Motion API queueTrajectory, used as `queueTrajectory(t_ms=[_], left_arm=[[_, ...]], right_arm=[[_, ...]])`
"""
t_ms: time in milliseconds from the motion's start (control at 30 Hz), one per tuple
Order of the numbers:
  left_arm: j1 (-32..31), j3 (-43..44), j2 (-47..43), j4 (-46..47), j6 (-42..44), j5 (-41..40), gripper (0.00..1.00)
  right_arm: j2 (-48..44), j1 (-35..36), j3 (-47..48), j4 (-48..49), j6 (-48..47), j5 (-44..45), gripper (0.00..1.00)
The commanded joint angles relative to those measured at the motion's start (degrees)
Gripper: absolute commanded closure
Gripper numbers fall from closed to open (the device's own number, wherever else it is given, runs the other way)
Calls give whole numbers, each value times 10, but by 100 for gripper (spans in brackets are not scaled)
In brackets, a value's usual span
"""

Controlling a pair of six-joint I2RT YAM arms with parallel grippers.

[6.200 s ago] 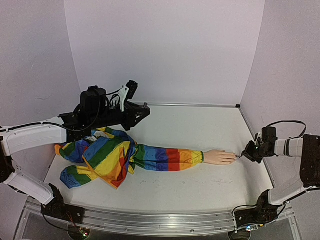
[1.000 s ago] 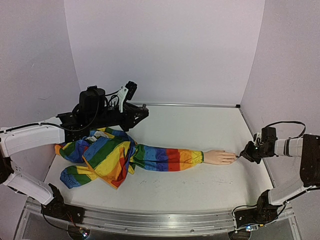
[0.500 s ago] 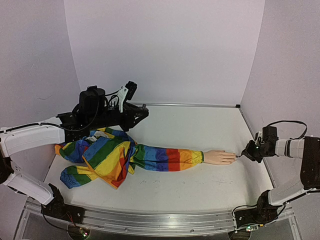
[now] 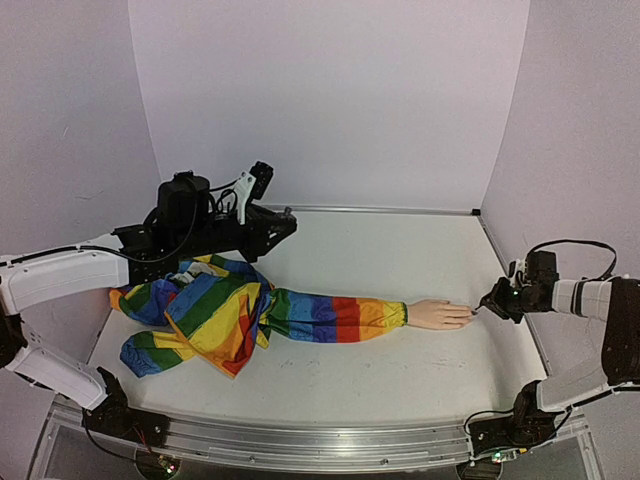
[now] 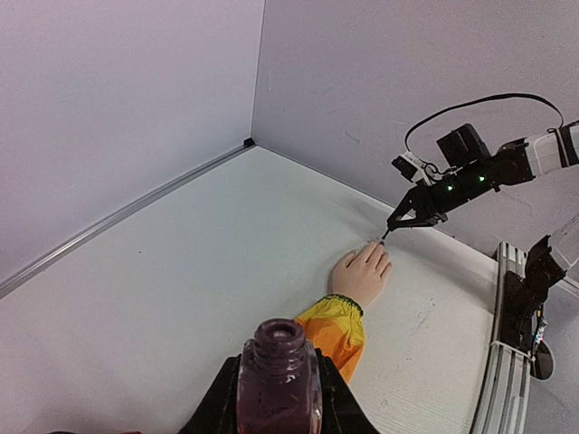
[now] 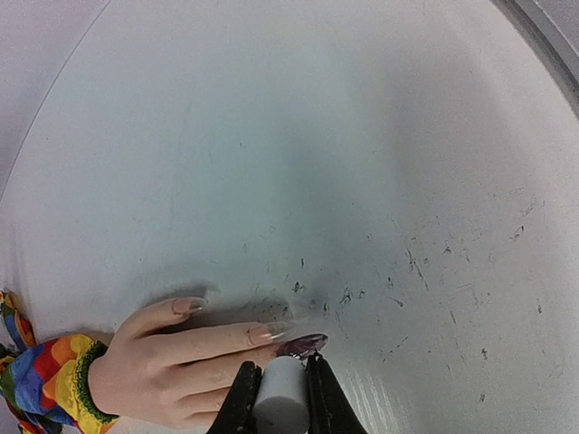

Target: Paint the nails

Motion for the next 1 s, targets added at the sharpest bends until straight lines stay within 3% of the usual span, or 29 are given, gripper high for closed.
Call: queueTrajectory(t_ms=[0, 967], left_arm=[[-3, 11, -25, 25, -5, -2, 100], [-3, 14, -23, 26, -2, 1, 100]], right_arm=[[5, -2, 0, -5, -7, -23, 100], [23, 0, 1, 0, -9, -29, 100]])
